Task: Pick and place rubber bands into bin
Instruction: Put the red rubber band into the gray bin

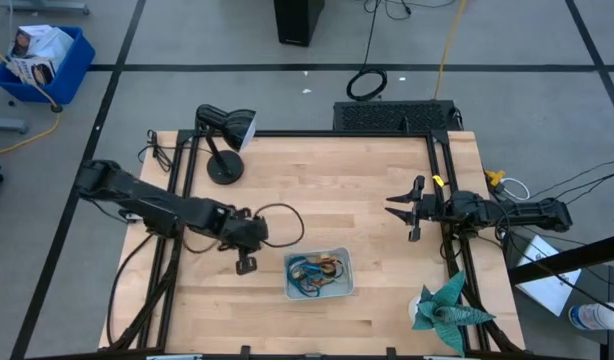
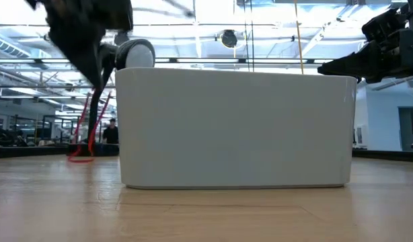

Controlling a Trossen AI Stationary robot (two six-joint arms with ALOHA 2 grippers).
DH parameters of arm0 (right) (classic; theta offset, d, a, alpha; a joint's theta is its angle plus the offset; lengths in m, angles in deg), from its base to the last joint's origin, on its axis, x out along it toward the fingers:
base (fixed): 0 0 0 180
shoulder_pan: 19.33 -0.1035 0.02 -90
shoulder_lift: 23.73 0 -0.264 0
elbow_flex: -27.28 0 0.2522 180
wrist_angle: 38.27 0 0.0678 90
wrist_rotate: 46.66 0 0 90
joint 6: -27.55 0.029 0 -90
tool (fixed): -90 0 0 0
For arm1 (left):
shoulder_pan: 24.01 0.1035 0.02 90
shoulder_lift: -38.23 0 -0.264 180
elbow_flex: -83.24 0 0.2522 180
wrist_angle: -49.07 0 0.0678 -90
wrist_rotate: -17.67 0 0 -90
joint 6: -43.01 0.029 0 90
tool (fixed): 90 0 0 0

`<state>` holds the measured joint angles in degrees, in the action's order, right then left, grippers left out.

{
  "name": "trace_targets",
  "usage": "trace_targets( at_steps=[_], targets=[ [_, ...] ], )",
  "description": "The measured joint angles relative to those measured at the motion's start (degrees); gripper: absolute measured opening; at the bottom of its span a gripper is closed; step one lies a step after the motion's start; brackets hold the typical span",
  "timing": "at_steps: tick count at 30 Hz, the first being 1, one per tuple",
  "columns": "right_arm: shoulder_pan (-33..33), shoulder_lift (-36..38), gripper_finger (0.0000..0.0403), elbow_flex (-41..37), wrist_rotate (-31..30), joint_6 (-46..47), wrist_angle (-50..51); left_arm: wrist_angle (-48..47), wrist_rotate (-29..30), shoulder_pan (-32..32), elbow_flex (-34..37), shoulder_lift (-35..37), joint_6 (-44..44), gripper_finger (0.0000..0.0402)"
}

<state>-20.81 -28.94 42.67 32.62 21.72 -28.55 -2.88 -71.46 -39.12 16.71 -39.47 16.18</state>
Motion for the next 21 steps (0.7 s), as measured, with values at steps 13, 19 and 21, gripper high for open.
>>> trace_targets(
  at_steps=[13,19,21],
  targets=[
    [0.0,0.0,0.0116,0.0,0.0,-0.4,0.0,4.2,10.0,0.0,0.0,21.9,10.9,0.0001],
    [0.0,0.0,0.0116,0.0,0.0,-0.9,0.0,15.8,7.2,0.0,-0.1,25.7,15.4,0.0001],
    [0.0,0.0,0.0116,0.0,0.0,-0.9,0.0,18.2,6.5,0.0,-0.1,25.4,16.8,0.0001]
  ],
)
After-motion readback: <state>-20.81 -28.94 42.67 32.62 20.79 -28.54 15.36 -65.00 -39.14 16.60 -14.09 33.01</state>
